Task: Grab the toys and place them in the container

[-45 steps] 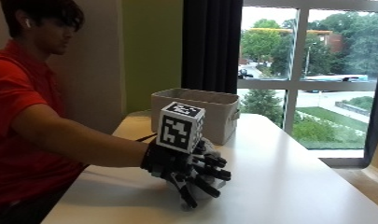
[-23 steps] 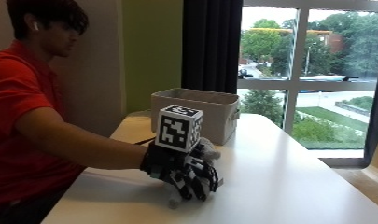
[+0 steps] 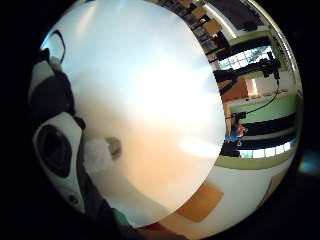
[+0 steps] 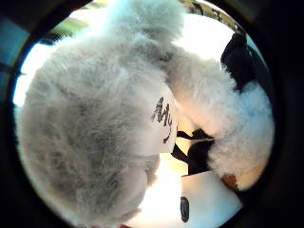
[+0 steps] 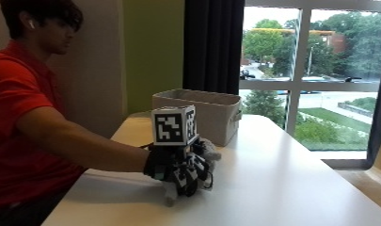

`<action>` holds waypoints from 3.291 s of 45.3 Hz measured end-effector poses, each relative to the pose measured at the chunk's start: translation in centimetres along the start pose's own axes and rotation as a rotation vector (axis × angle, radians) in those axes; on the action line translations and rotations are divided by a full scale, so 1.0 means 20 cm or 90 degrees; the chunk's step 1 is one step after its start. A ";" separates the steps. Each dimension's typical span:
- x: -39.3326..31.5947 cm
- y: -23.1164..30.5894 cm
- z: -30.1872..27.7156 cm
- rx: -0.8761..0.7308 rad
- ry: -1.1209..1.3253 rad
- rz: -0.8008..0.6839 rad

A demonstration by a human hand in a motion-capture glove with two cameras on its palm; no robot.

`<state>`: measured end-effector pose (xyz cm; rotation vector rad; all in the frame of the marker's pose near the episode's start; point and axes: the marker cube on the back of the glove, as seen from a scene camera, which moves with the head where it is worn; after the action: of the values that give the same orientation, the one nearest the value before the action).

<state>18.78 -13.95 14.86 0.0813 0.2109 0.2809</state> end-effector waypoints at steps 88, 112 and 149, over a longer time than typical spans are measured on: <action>-1.38 0.13 -1.26 0.071 -0.294 -0.333; -1.97 0.38 -1.26 0.048 -0.264 -0.431; -1.42 0.33 -1.04 -0.029 -0.224 -0.403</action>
<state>-14.21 -14.66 0.84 0.0148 -0.1242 -0.3597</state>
